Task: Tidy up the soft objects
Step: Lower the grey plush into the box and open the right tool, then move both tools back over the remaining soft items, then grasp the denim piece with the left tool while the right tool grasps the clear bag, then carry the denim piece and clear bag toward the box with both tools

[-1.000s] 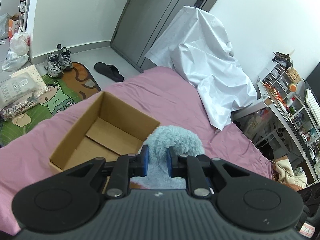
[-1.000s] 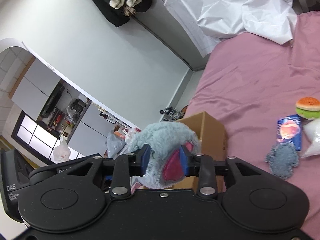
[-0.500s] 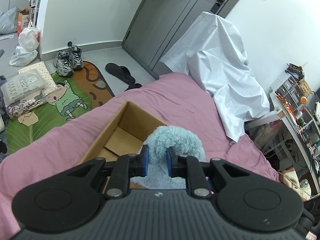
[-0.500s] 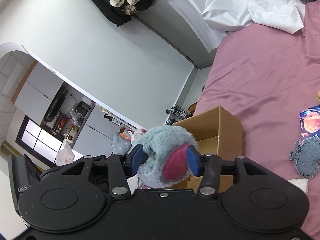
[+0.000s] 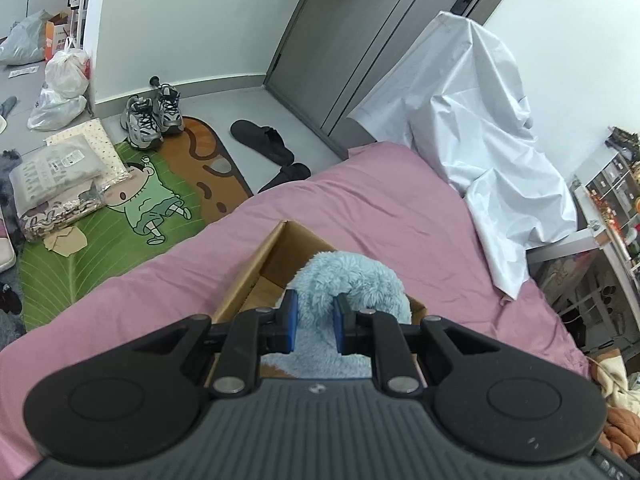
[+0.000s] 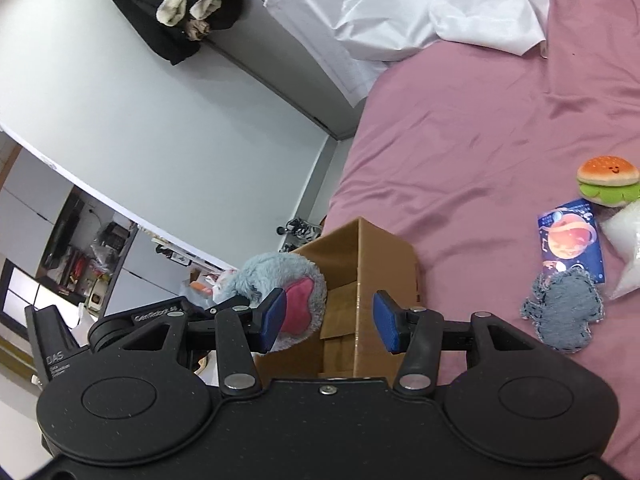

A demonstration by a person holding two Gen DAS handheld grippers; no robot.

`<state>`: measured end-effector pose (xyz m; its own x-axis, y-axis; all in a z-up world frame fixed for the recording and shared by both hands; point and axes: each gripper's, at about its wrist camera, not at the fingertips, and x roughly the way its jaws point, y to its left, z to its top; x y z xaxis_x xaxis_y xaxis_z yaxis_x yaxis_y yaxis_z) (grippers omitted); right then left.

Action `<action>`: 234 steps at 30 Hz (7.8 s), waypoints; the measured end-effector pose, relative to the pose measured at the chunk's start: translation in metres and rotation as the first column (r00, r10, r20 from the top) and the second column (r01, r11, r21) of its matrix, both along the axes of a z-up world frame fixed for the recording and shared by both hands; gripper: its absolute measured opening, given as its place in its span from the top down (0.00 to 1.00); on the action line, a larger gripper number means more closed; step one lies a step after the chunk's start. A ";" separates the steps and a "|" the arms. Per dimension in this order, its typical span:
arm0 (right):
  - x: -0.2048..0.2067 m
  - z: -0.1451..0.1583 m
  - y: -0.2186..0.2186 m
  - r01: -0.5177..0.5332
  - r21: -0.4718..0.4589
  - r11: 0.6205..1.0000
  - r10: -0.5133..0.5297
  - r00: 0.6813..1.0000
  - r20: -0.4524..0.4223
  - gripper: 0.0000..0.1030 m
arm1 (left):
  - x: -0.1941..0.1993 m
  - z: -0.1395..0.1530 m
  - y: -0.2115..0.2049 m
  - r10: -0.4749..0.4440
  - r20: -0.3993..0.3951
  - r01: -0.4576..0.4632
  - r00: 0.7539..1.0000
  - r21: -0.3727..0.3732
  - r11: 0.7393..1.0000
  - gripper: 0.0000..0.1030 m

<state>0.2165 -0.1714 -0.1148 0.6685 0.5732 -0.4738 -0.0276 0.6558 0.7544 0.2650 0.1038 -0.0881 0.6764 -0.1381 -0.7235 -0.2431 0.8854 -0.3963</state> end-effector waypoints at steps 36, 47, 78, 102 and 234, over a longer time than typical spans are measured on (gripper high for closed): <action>-0.030 0.035 -0.022 -0.001 -0.165 0.986 0.007 0.999 0.035 0.15 | -0.040 0.051 -0.044 -0.043 -0.105 0.069 0.994 0.261 0.963 0.12; -0.052 0.059 -0.050 0.011 -0.201 0.979 0.005 0.997 0.077 0.07 | -0.063 0.079 -0.066 -0.050 -0.089 0.077 0.995 0.329 0.941 0.08; -0.092 0.092 -0.122 0.019 -0.272 0.962 0.028 0.985 0.167 0.00 | -0.104 0.088 -0.135 -0.143 -0.050 0.152 0.988 0.272 0.950 0.00; -0.085 0.078 -0.171 0.061 -0.380 0.923 -0.017 0.993 0.119 0.00 | -0.105 0.061 -0.167 -0.200 -0.069 0.212 0.977 0.292 0.933 0.00; -0.011 0.034 -0.122 -0.064 -0.118 0.991 0.069 0.997 0.038 0.80 | -0.069 0.057 -0.103 -0.056 -0.011 0.057 0.998 0.186 0.981 0.54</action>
<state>0.2054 -0.2936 -0.0811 0.6517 0.5596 -0.5121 -0.1043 0.7348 0.6703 0.1965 0.0007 -0.0307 0.6673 -0.0384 -0.7438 -0.1919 0.9561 -0.2216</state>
